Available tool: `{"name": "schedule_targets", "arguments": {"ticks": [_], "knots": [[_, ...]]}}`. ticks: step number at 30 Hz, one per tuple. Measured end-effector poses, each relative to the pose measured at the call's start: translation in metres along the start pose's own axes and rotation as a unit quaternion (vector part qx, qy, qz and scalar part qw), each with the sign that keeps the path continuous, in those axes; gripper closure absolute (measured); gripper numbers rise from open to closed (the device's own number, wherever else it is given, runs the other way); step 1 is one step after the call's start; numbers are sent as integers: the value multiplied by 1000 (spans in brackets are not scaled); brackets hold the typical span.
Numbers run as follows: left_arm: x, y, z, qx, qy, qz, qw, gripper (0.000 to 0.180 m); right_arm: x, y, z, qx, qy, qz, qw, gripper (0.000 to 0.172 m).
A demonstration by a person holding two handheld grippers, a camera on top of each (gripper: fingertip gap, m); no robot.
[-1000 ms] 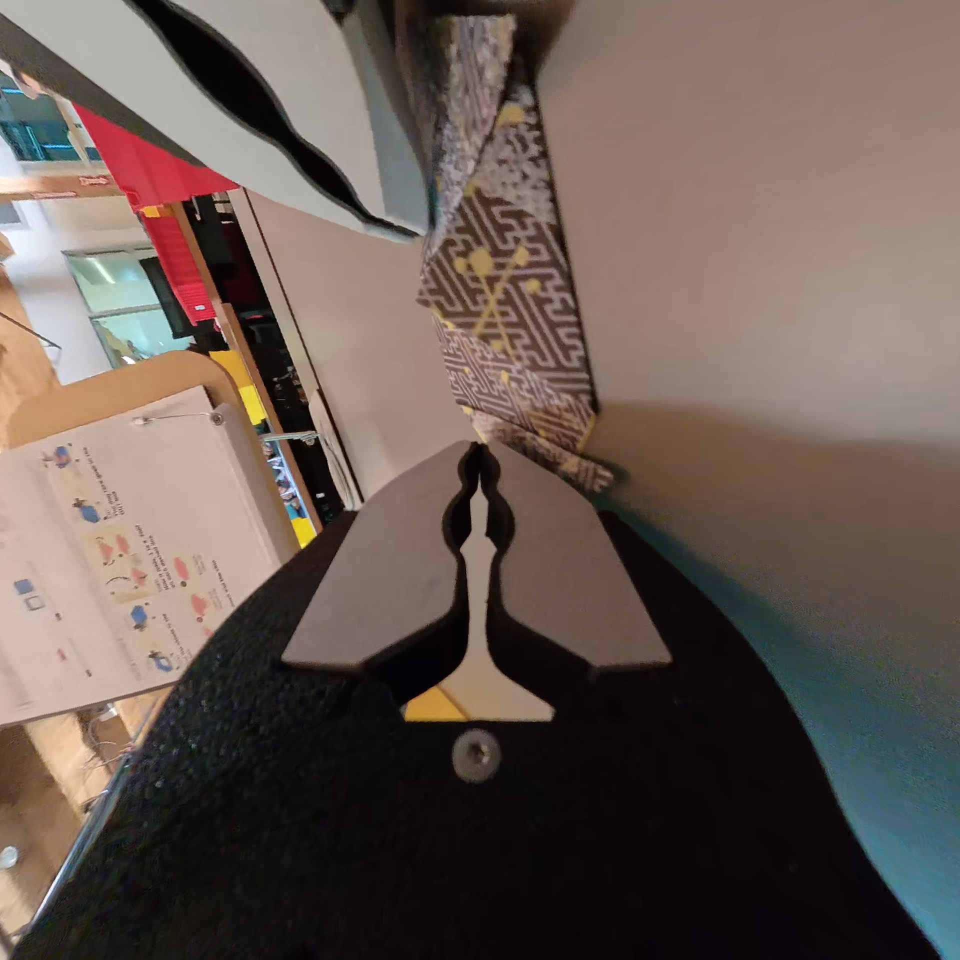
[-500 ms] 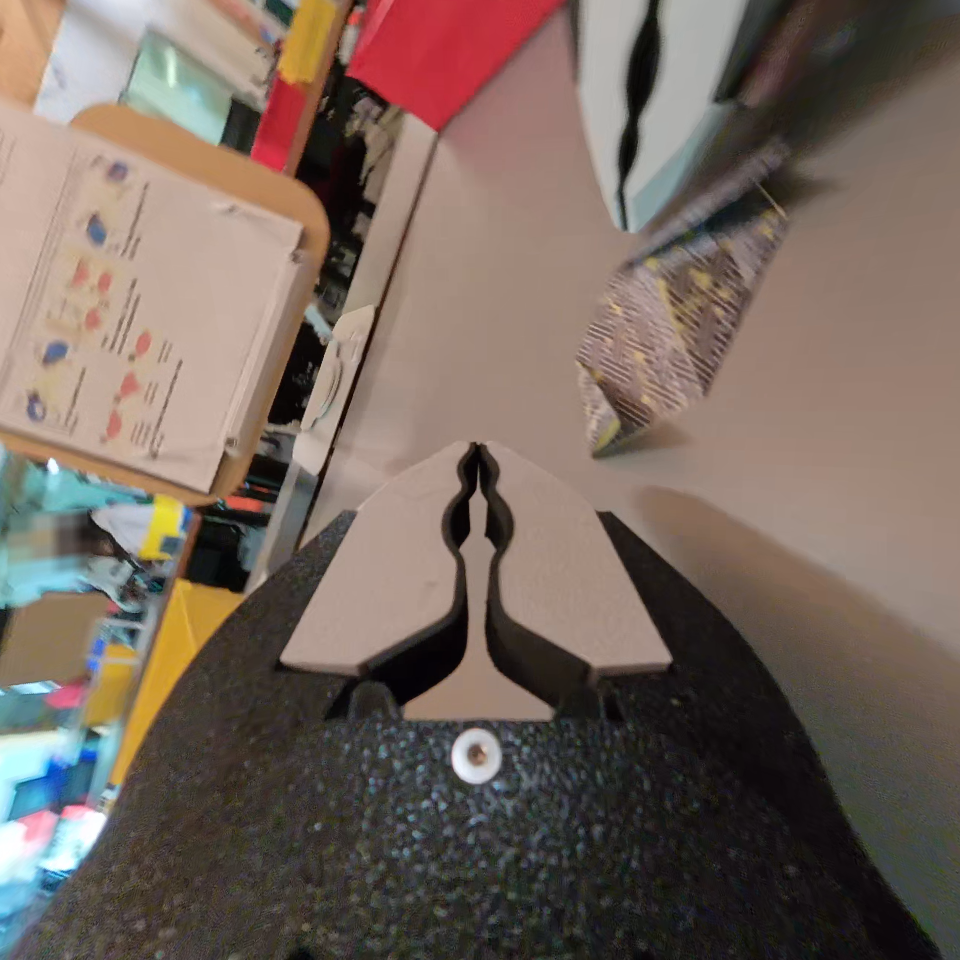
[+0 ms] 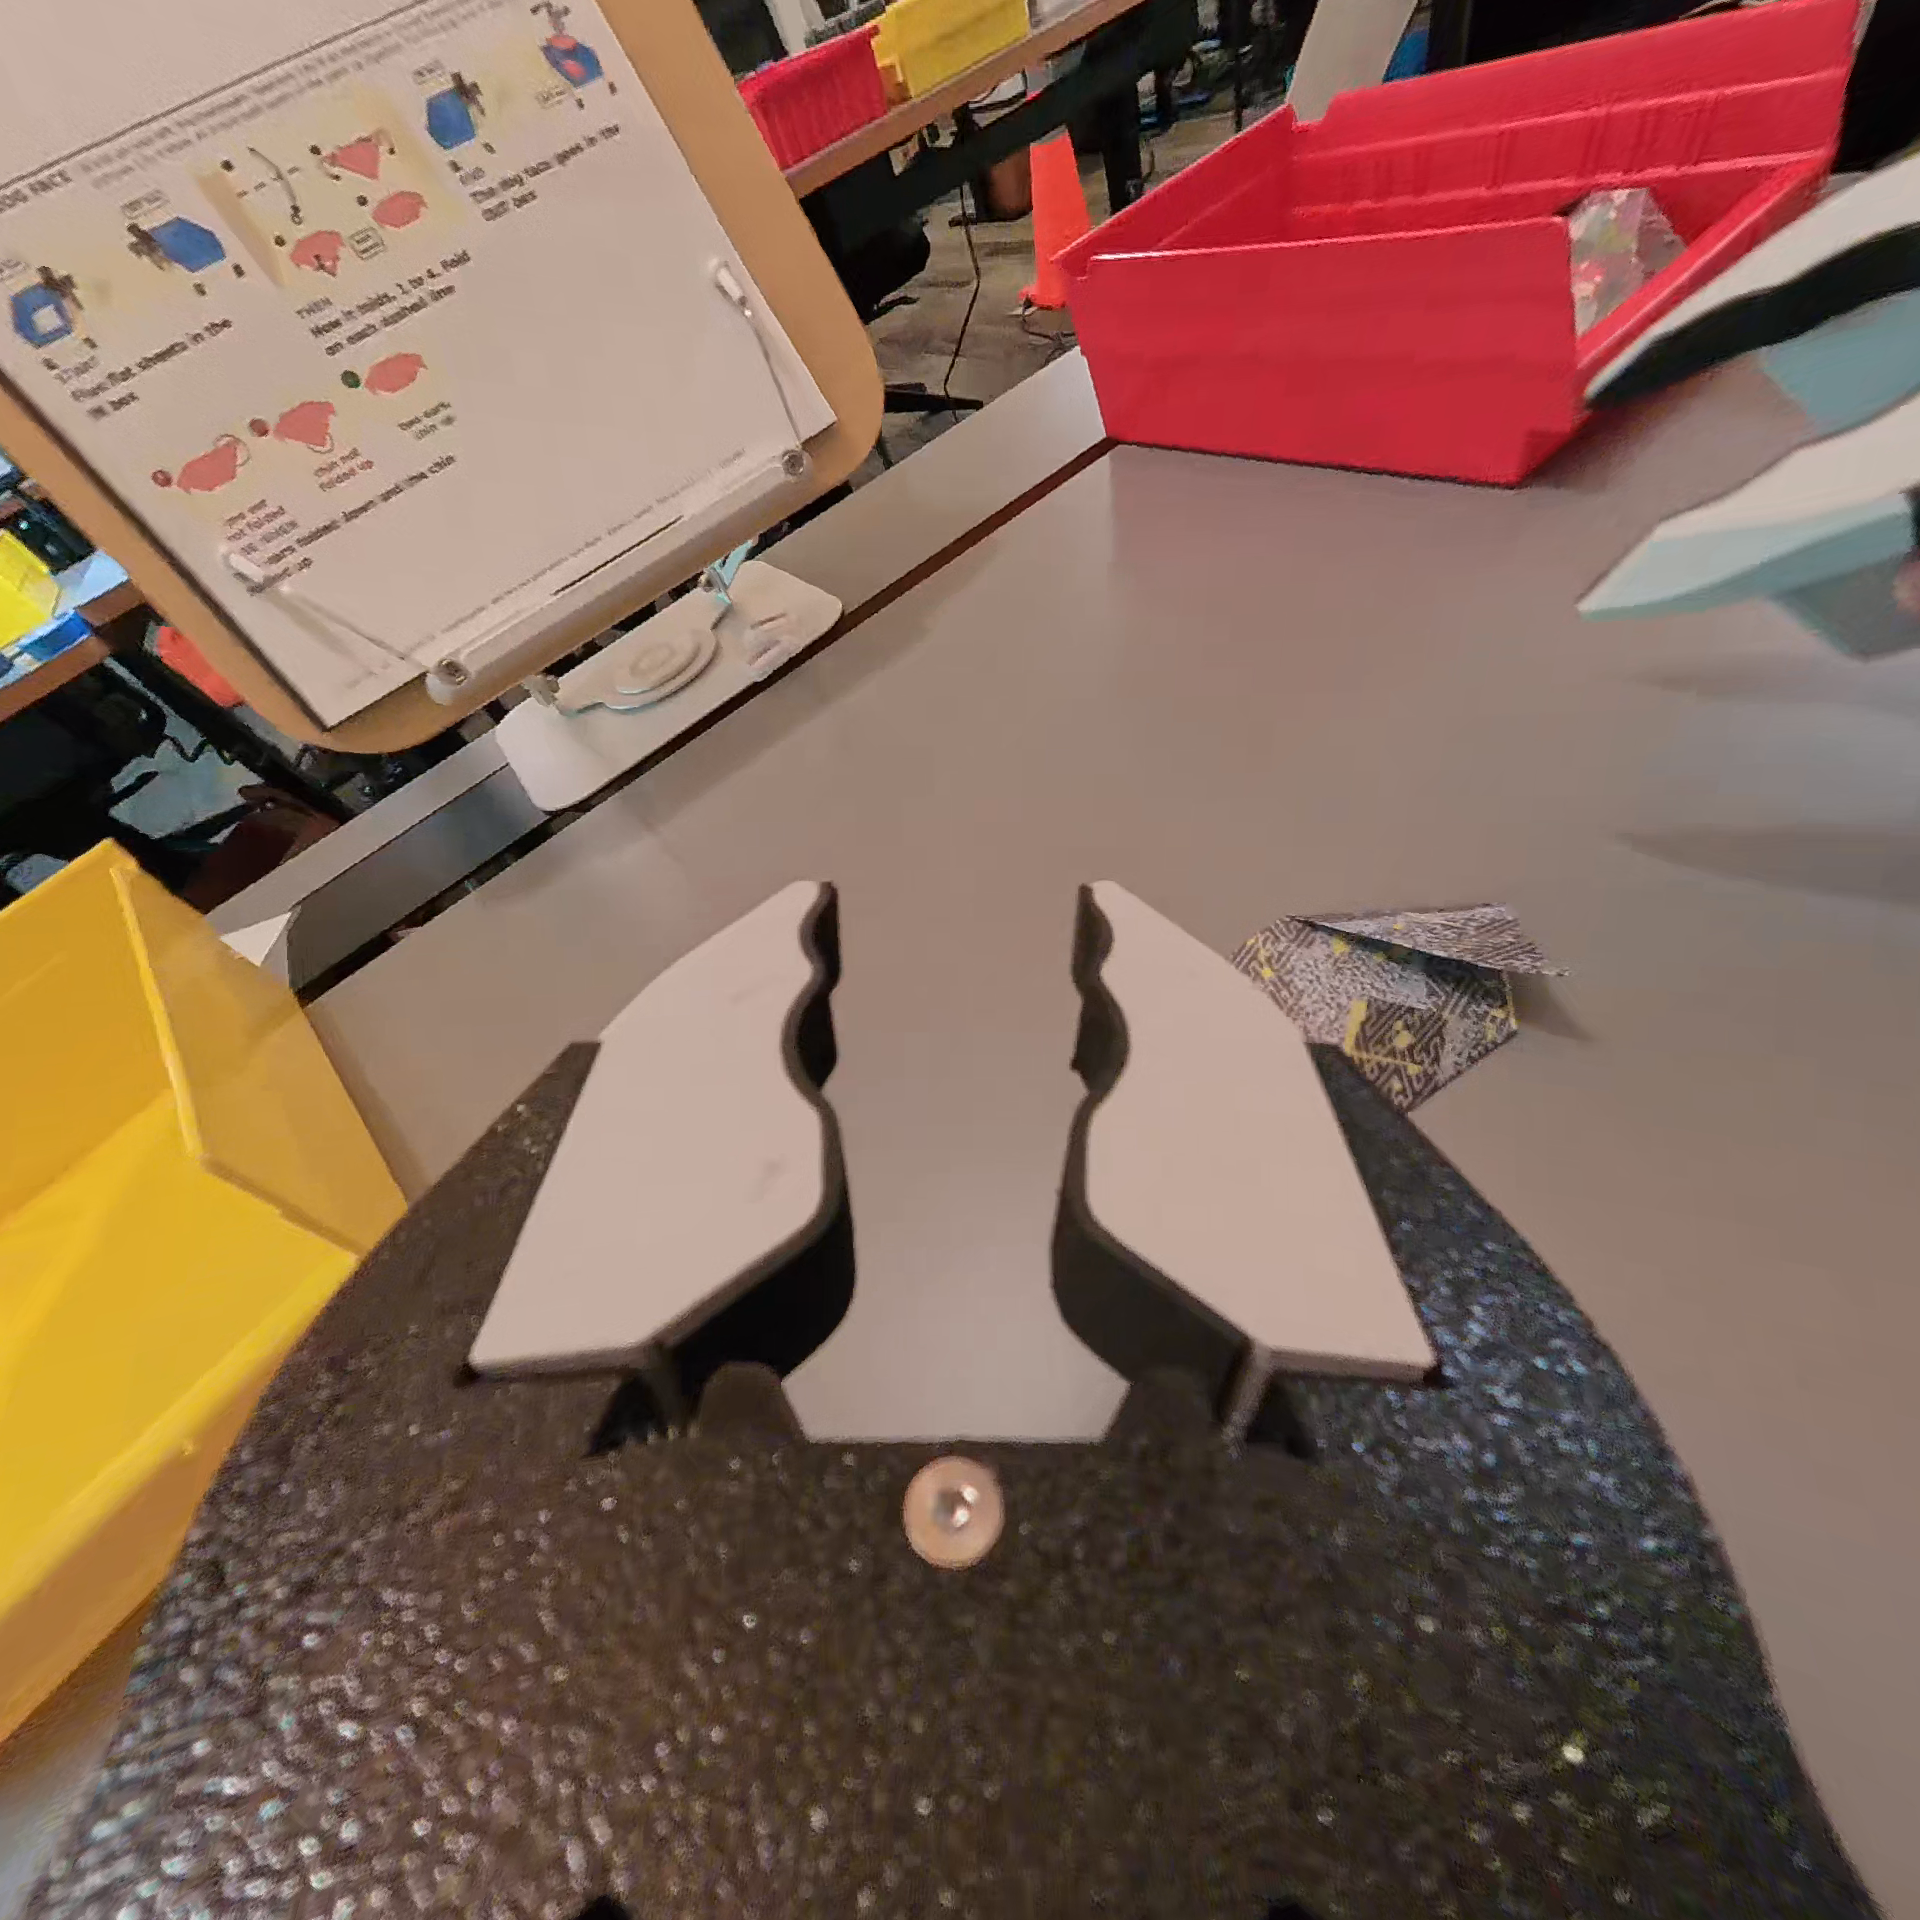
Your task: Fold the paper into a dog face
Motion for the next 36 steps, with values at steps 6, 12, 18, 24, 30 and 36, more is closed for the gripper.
{"name": "schedule_targets", "arguments": {"ticks": [6, 12, 18, 24, 30, 36], "knots": [[-10, 7, -17, -27, -8, -39, 999, 124, -12, 9, -6, -7, -28, 0, 1000, 96], [1, 35, 2, -114, 45, -41, 992, 122, -41, 6, 14, -49, -166, -46, 984, 101], [-4, 42, 4, -142, 47, -24, 988, 121, -89, 18, 34, -87, -201, -183, 959, 123], [-9, 43, 2, -132, 39, -33, 990, 123, -93, 25, 49, -96, -79, -279, 952, 148], [-6, 48, 6, -142, 42, -22, 989, 124, -88, 19, 45, -50, -34, -309, 949, 172], [-8, 54, 7, -142, 38, -32, 989, 125, -49, -3, 9, 20, 42, -292, 955, 172]]}}
Point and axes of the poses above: each gripper's, where its closed fingertips meet, z out along the fingers, y out of its underside, x = y × z across the jaws, the point moved 10 cm from there along -z, back along the fingers, and after that the axes turned 9 degrees about -y, right-handed, at the moved point
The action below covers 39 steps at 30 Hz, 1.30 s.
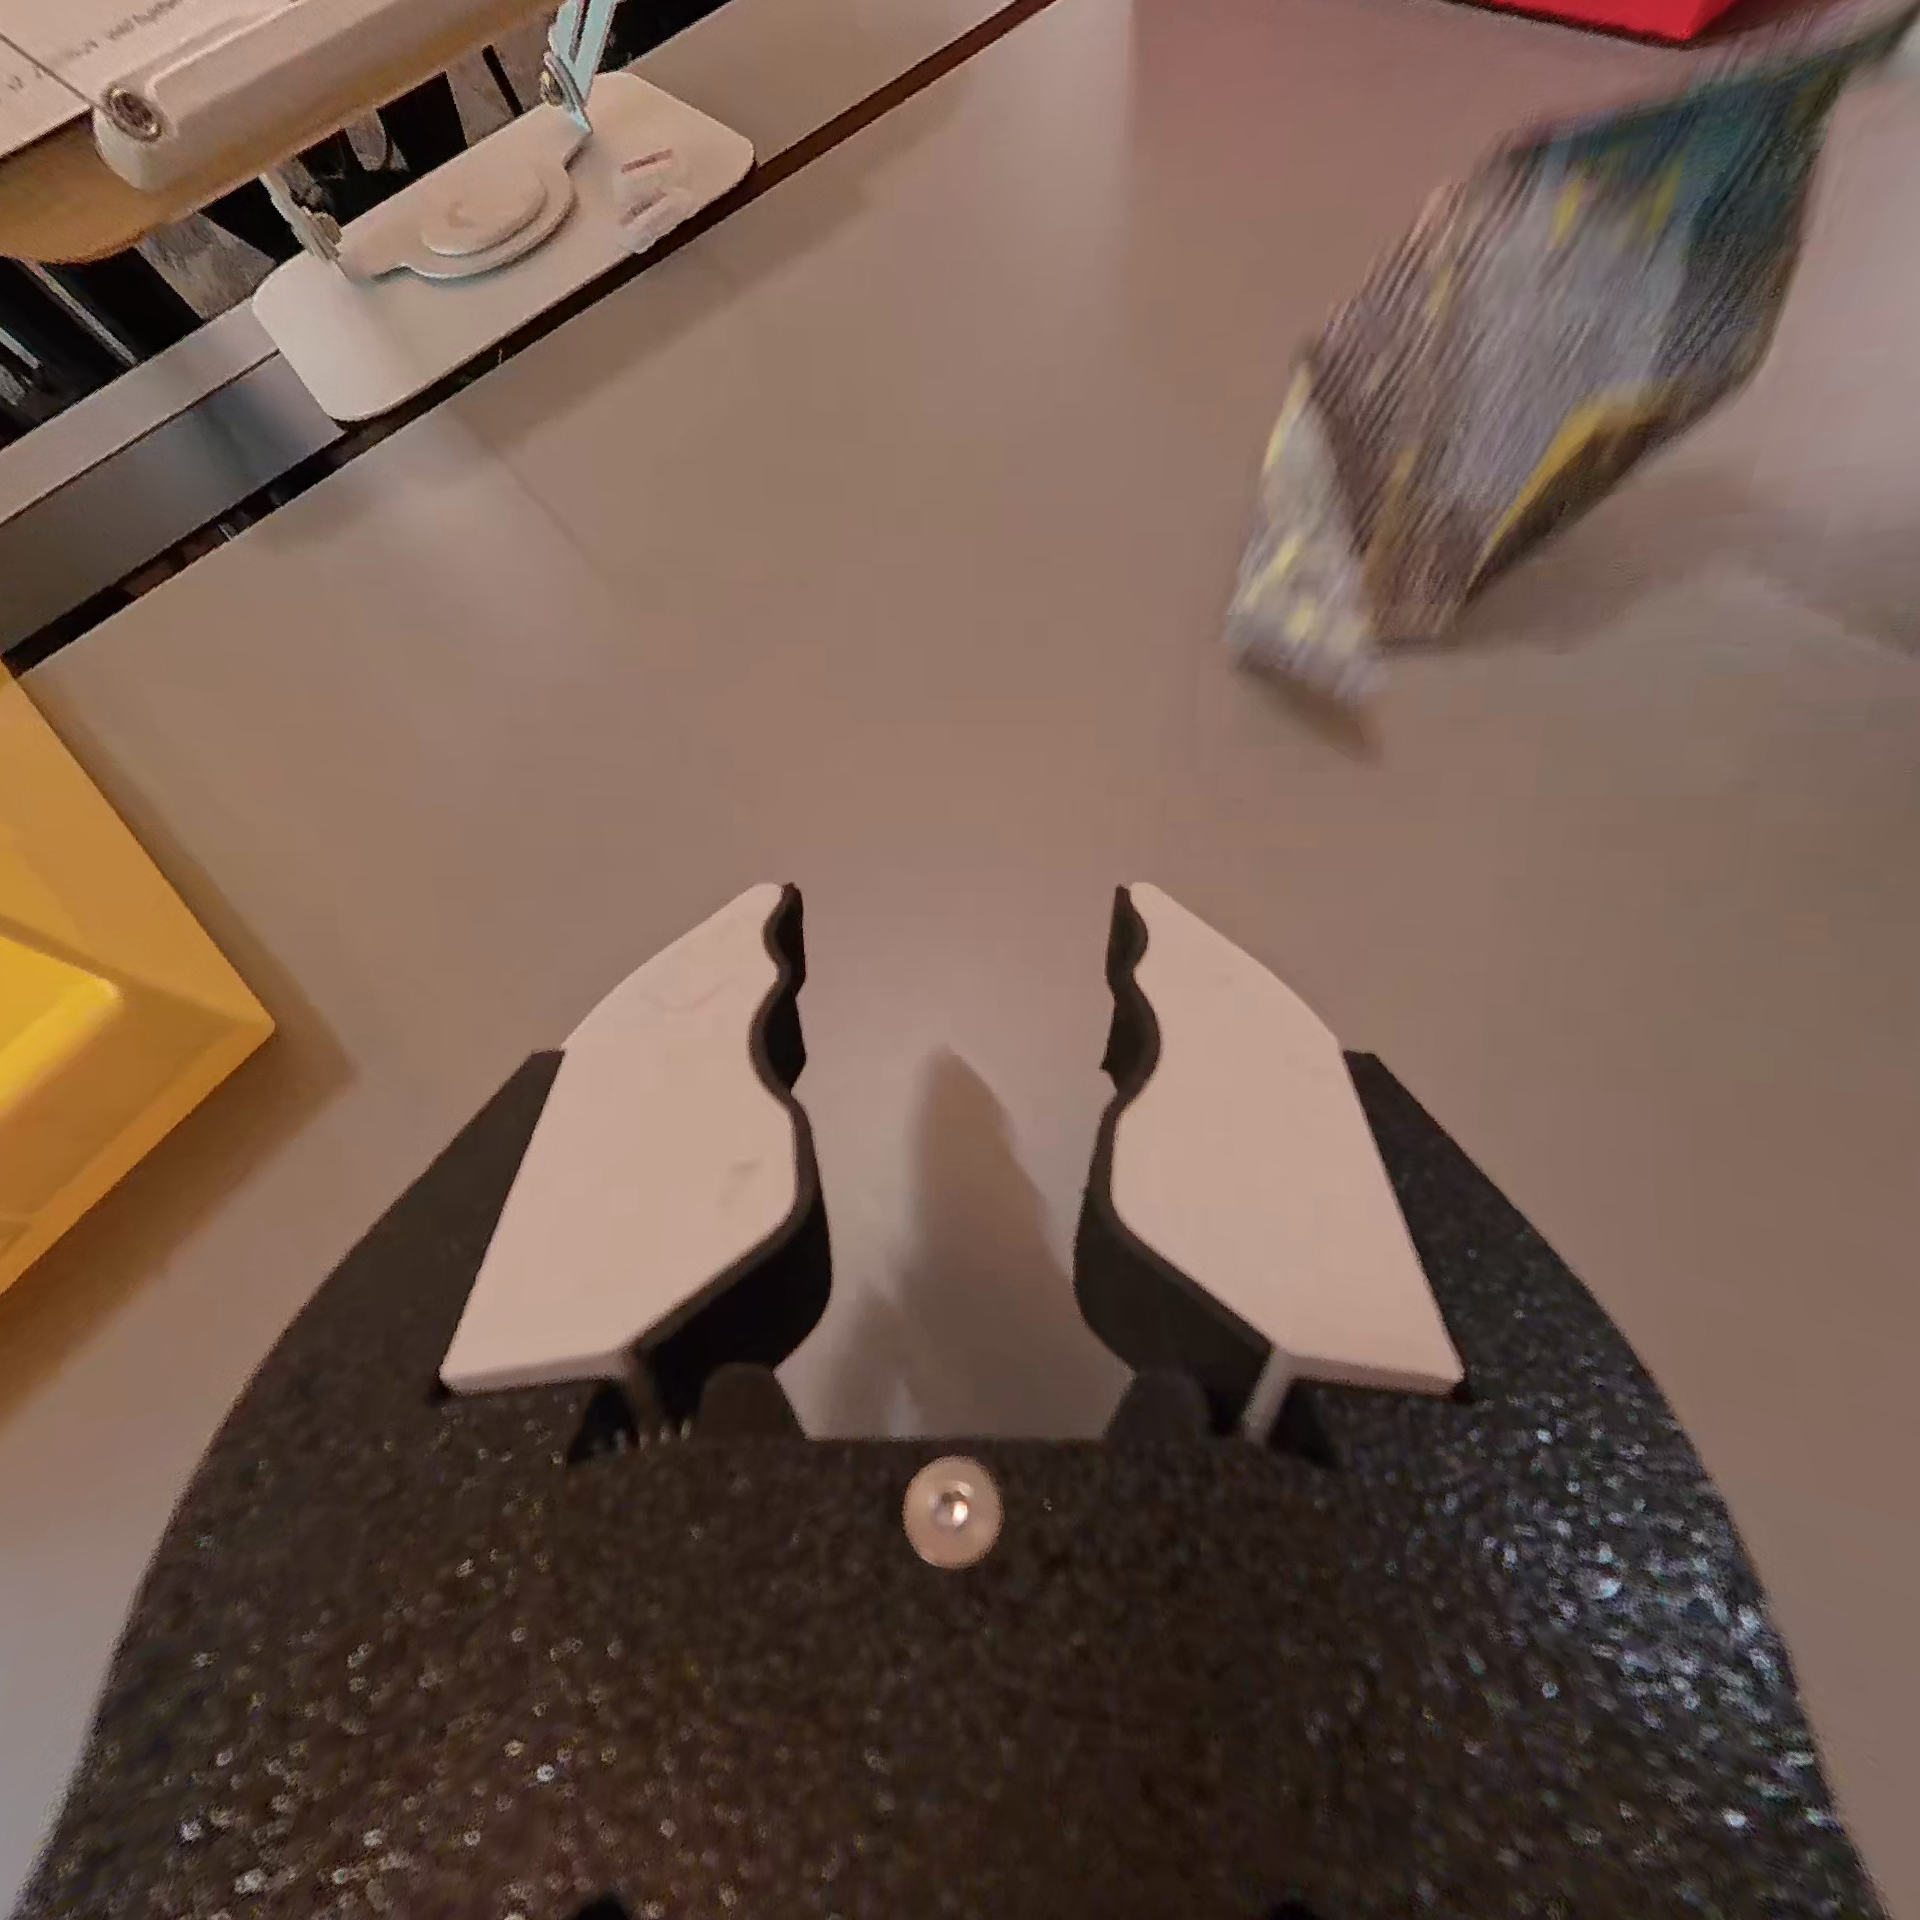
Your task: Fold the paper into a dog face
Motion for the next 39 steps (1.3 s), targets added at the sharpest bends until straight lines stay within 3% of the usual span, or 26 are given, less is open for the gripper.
{"name": "schedule_targets", "arguments": {"ticks": [4, 9, 11, 14, 21, 30, 33, 36, 39], "knots": [[-1, 6, 3, -12, -3, 3, 1000, 126, 66, 15, -43, 17, 86, 54, 995, 172], [-1, 8, 7, -16, 0, -1, 1000, 127, 166, 57, -92, 18, 200, 160, 966, 172], [-2, 9, 9, -17, 0, -1, 1000, 127, 198, 81, -95, 10, 229, 206, 951, 172], [-1, 10, 12, -18, 3, -8, 1000, 128, 228, 126, -73, -27, 224, 251, 941, 172], [4, 17, 21, -37, 11, 0, 999, 128, 221, 191, 1, -174, 107, 253, 946, 172], [9, 20, 27, -44, 26, 2, 999, 128, 210, 205, 15, -273, 60, 160, 947, 172], [11, 21, 29, -50, 31, 6, 998, 128, 210, 205, 16, -263, 54, 142, 953, 168], [12, 21, 29, -53, 31, 8, 998, 128, 215, 202, 8, -224, 59, 183, 956, 145], [11, 18, 26, -47, 29, 6, 998, 128, 226, 194, -18, -178, 99, 222, 954, 134]]}}
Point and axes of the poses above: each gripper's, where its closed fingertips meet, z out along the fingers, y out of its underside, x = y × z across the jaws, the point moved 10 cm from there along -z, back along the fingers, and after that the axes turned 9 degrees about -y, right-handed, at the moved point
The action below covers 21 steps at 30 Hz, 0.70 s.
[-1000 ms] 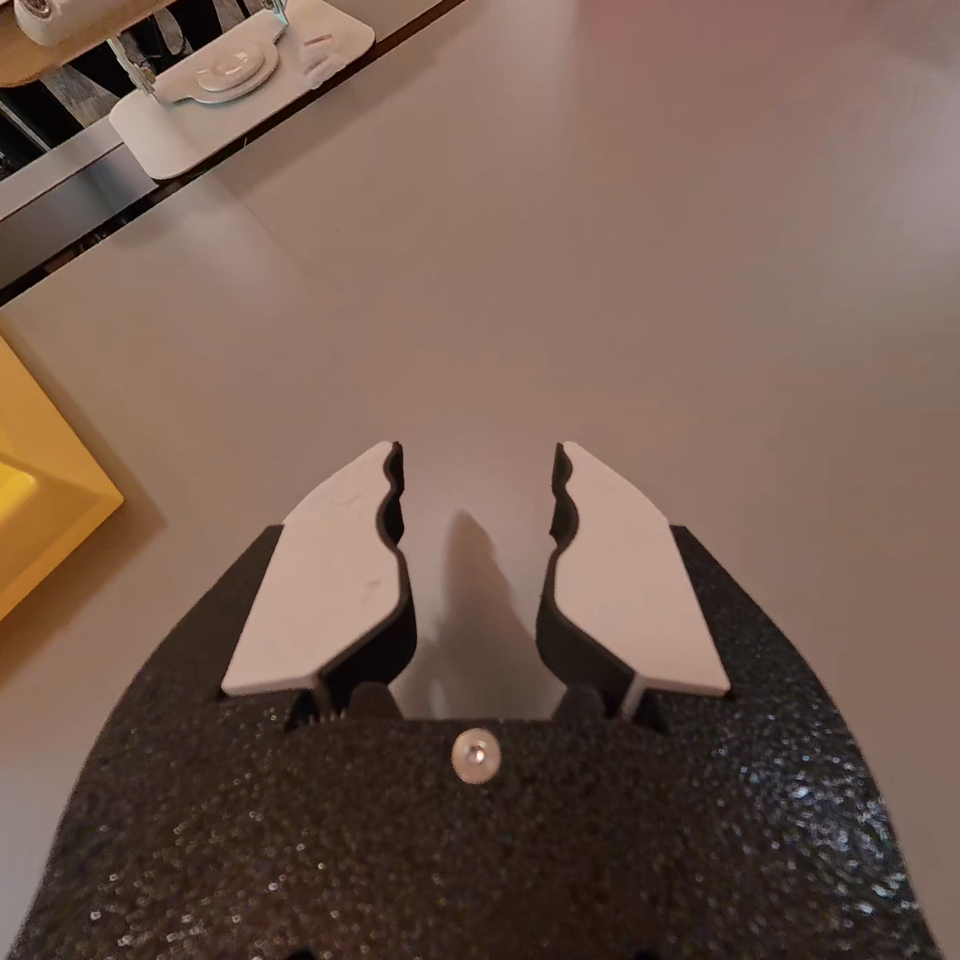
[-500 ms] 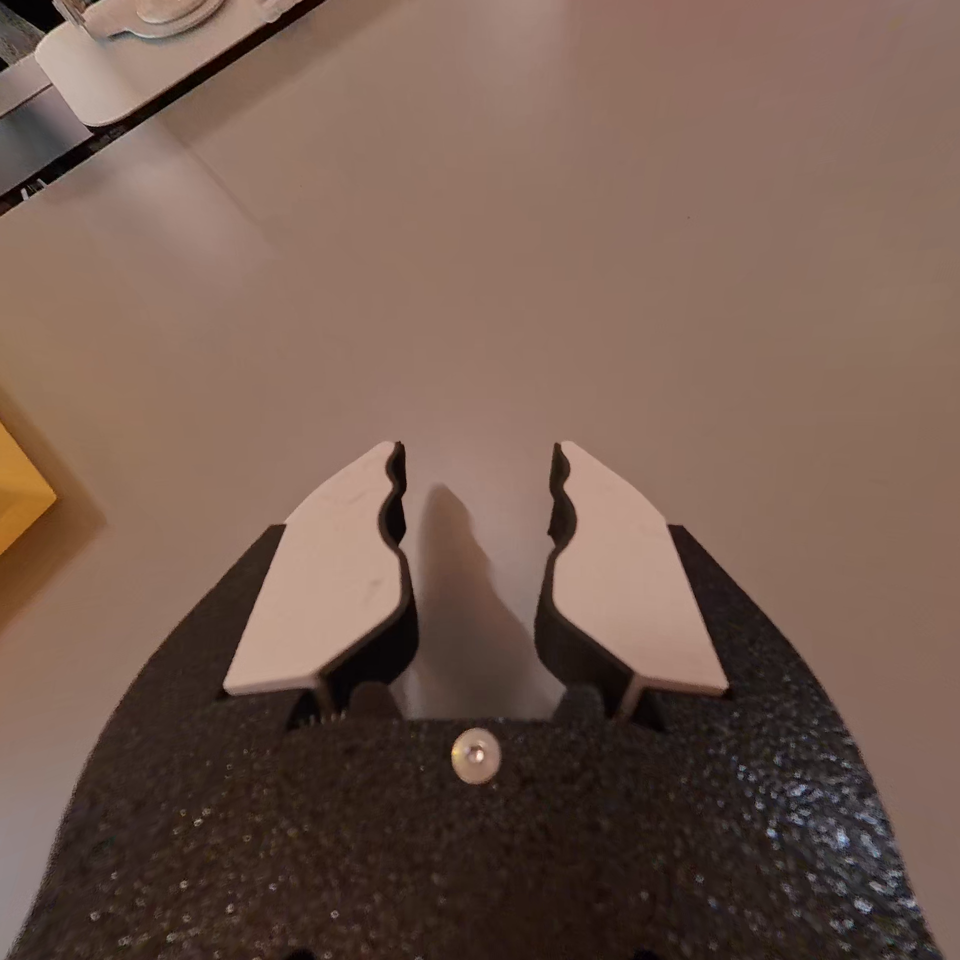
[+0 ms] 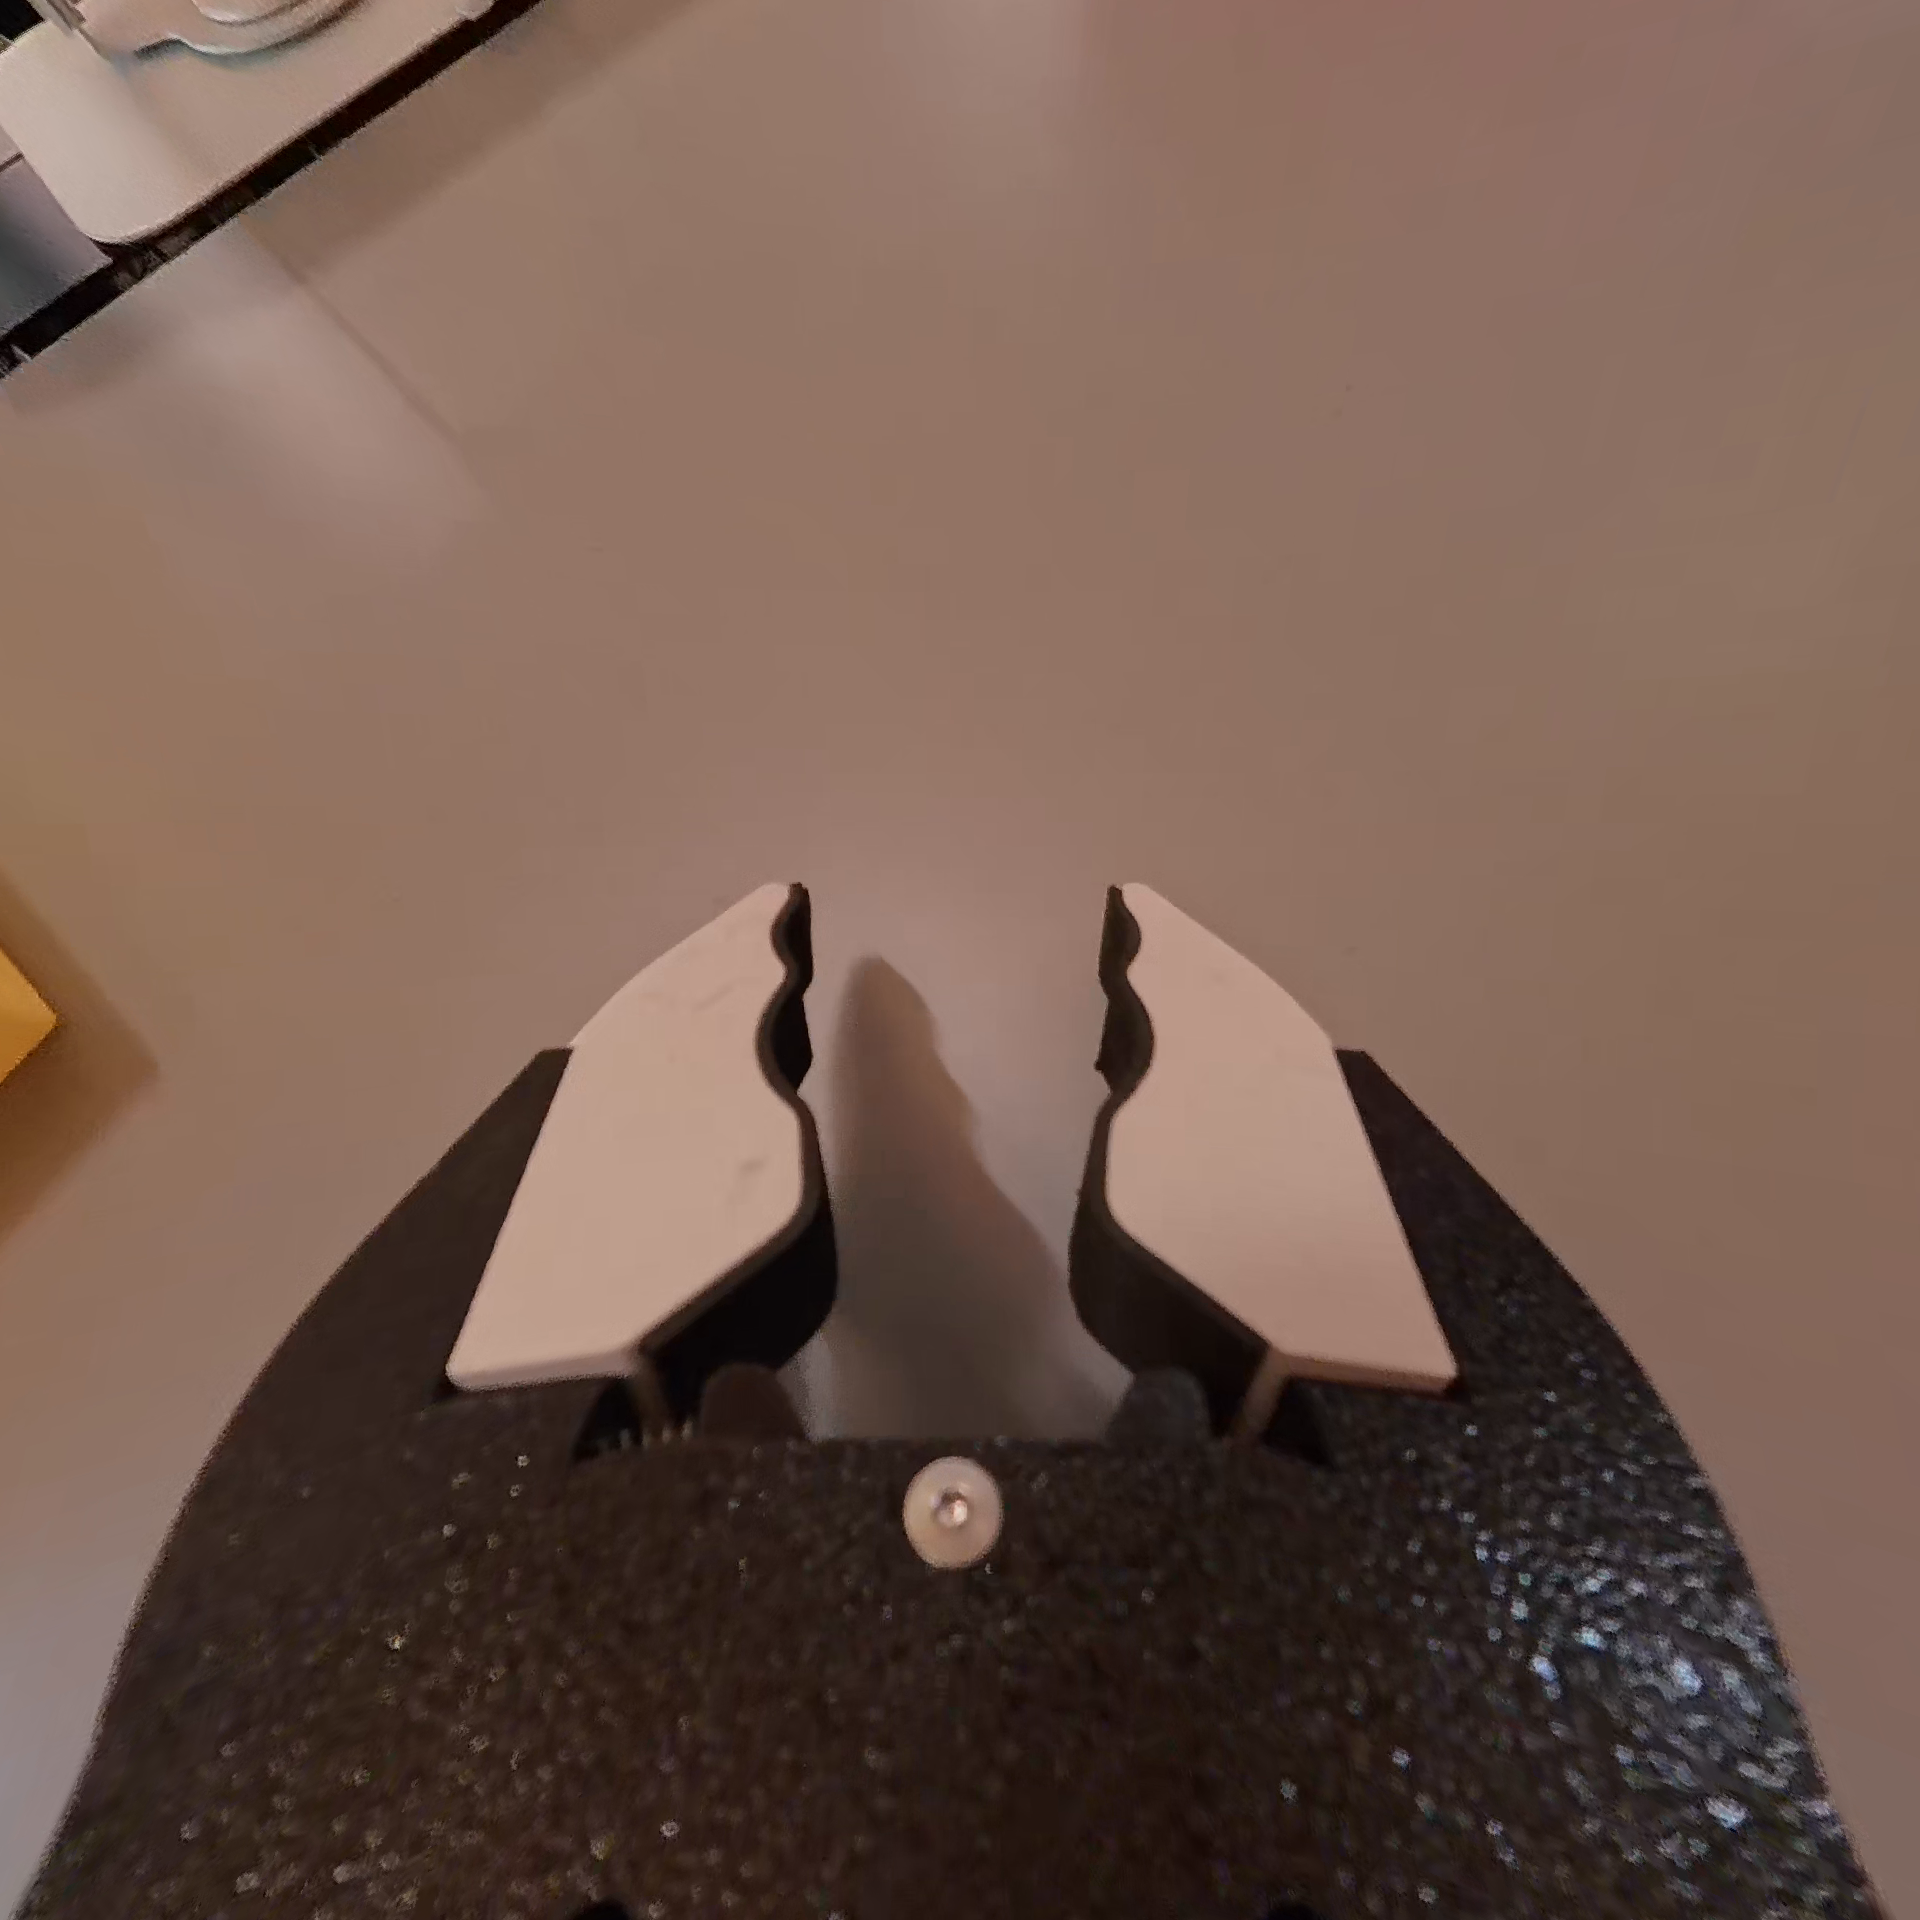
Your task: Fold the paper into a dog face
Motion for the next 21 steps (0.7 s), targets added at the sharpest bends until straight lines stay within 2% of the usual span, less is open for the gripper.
{"name": "schedule_targets", "arguments": {"ticks": [4, 5, 7, 9, 11, 14, 18, 21], "knots": [[-5, -5, -8, 20, -12, -7, 1000, 129, -3, 5, -56, 40, 55, 92, 993, 114], [-7, -7, -10, 27, -16, -11, 999, 129, -15, 5, -68, 51, 59, 118, 990, 107], [-8, -11, -12, 42, -27, -23, 999, 128, -53, 2, -82, 72, 33, 112, 991, 101], [-8, -14, -13, 57, -36, -34, 997, 127, -96, -3, -84, 71, 5, 89, 993, 94], [-4, -19, -16, 70, -44, -39, 996, 123, -138, -11, -76, 66, -42, 105, 991, 81], [0, -29, -27, 95, -62, -34, 993, 117, -186, -24, -61, 89, -78, 112, 987, 80], [0, -40, -54, 123, -72, -4, 990, 105, -222, -44, -59, 76, -89, 87, 989, 65], [-4, -47, -73, 134, -88, -17, 987, 102, -232, -56, -67, 92, -94, 79, 988, 66]]}}
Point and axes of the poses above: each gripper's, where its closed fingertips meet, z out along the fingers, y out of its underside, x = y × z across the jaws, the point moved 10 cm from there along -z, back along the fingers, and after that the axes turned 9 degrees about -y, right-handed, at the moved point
